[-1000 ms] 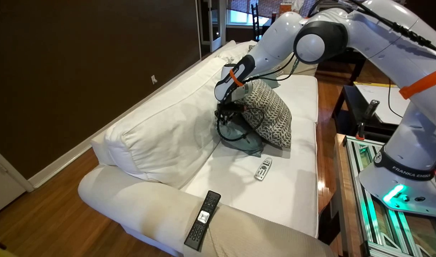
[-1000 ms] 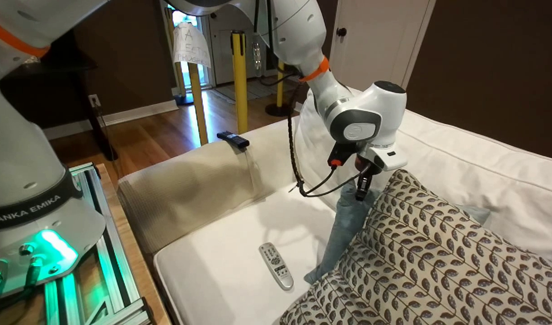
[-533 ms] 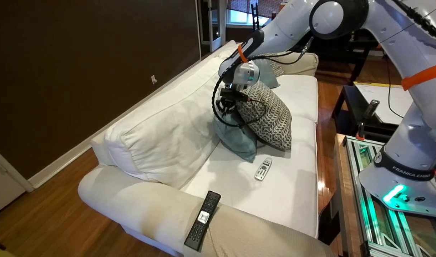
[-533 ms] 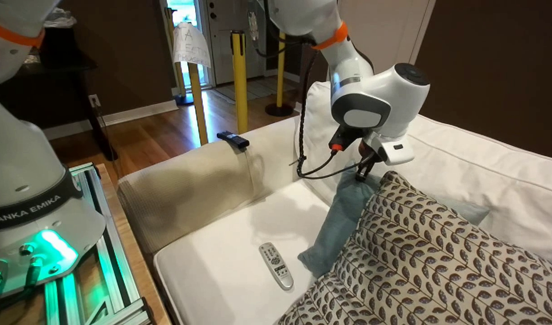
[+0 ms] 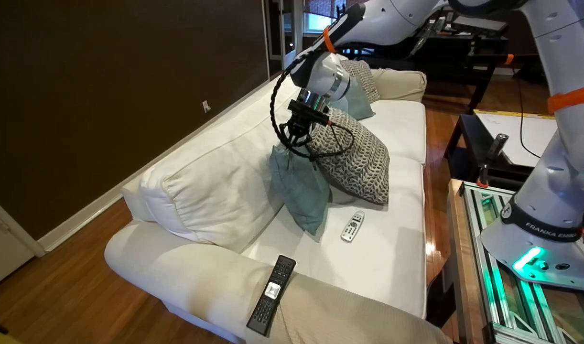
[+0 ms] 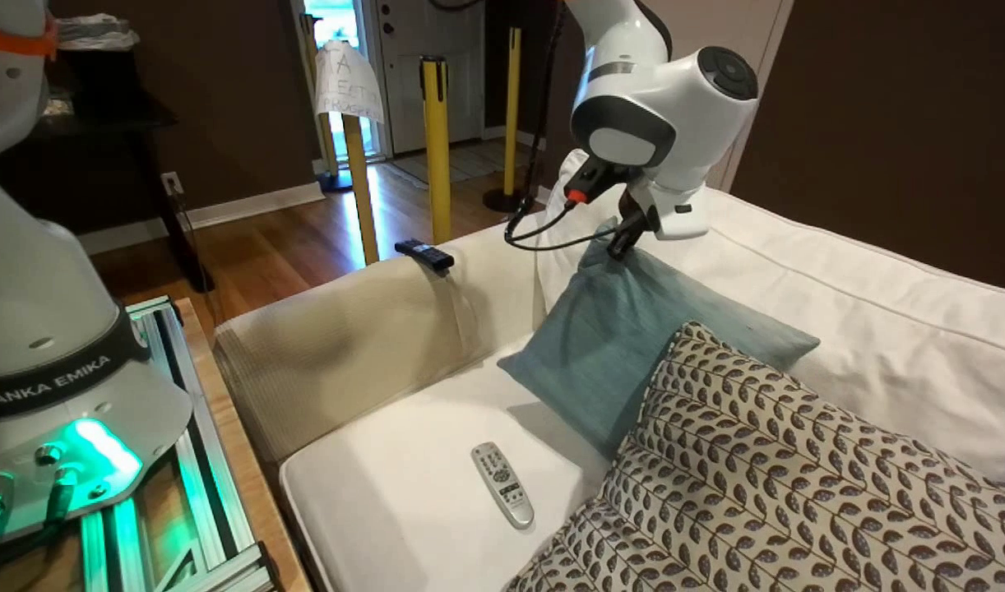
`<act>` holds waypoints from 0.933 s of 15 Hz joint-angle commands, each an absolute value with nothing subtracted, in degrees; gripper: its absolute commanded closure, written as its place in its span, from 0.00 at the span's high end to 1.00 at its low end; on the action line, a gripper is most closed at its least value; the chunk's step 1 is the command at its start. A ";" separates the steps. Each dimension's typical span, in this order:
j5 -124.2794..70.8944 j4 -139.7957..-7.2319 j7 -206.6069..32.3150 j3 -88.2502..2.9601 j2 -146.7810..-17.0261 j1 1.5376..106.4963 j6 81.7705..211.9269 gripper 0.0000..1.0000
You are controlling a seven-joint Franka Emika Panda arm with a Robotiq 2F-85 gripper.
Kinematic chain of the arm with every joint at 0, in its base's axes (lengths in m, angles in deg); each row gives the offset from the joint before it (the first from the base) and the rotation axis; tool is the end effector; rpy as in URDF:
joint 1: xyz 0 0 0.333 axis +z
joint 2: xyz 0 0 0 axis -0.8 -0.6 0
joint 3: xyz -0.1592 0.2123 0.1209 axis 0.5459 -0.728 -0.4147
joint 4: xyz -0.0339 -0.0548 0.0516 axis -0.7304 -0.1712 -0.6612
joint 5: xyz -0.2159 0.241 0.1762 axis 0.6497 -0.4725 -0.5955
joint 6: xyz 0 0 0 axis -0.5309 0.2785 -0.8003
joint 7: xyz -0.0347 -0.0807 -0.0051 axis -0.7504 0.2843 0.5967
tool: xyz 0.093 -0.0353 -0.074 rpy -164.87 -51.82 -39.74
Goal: Pick up the beige and black pillow and put it in front of the blue pillows, pick up the left blue pillow move it to the left of the couch, pick the beige and black pillow and move it backwards
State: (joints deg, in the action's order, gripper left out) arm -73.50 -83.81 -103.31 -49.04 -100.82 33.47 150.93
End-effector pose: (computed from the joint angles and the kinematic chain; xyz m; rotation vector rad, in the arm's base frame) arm 0.6042 -0.1774 0.1914 -2.1161 1.5392 0.0155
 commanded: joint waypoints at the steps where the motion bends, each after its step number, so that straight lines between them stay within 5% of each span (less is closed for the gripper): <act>1: -79.97 -88.48 -101.59 -49.02 -94.84 36.16 146.55 0.01; 8: -84.72 -89.39 -101.49 -47.76 -94.62 42.86 146.83 0.01; 9: -84.86 -89.40 -101.09 -47.72 -94.56 43.23 146.53 0.29; 10: -84.72 -89.51 -101.01 -47.46 -94.40 43.72 146.89 0.30; 14: -83.83 -90.55 -97.30 -45.51 -92.27 44.51 152.13 0.59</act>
